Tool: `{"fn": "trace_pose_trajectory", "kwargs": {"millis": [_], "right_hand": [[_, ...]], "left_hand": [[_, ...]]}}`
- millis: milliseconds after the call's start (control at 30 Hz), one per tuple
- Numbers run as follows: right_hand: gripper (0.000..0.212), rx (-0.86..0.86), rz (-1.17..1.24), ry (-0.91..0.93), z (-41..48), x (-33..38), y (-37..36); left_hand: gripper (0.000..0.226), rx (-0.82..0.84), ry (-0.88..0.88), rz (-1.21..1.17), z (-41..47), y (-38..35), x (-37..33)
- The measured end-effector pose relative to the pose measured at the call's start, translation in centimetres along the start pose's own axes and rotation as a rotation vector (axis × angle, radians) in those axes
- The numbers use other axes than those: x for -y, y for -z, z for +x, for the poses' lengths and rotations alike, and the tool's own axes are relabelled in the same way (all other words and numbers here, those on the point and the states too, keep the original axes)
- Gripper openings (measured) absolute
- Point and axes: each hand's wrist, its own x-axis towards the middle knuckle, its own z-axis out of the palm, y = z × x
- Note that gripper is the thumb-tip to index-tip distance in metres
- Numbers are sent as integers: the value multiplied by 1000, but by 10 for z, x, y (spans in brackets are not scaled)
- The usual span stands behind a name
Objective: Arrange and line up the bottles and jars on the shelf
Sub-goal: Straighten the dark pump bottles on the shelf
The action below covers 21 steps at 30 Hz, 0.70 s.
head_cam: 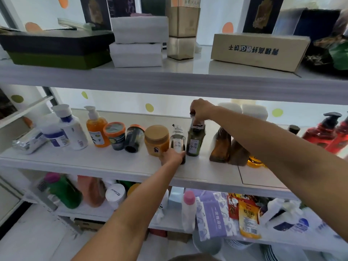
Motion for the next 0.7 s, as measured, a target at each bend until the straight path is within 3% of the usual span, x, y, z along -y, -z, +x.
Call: {"fn": "trace_pose_trajectory", "kwargs": {"millis": [167,300,433,533,700], "right_hand": [[36,47,-9,-25,-5,-11,6],[37,98,-35,-28,-6,-13,6],[50,172,-1,-38,-3,-11,8],[59,135,34,-25,0,-3,7],[60,95,31,-3,11,8,-2]], "left_hand": [[69,29,-25,18,1,1,-4],[62,91,-23,-8,6,4,-6],[61,191,61,-358,7,13,-8],[62,373,200,-636,1,27,-8],[58,477,178,-751,-7,37,5]]}}
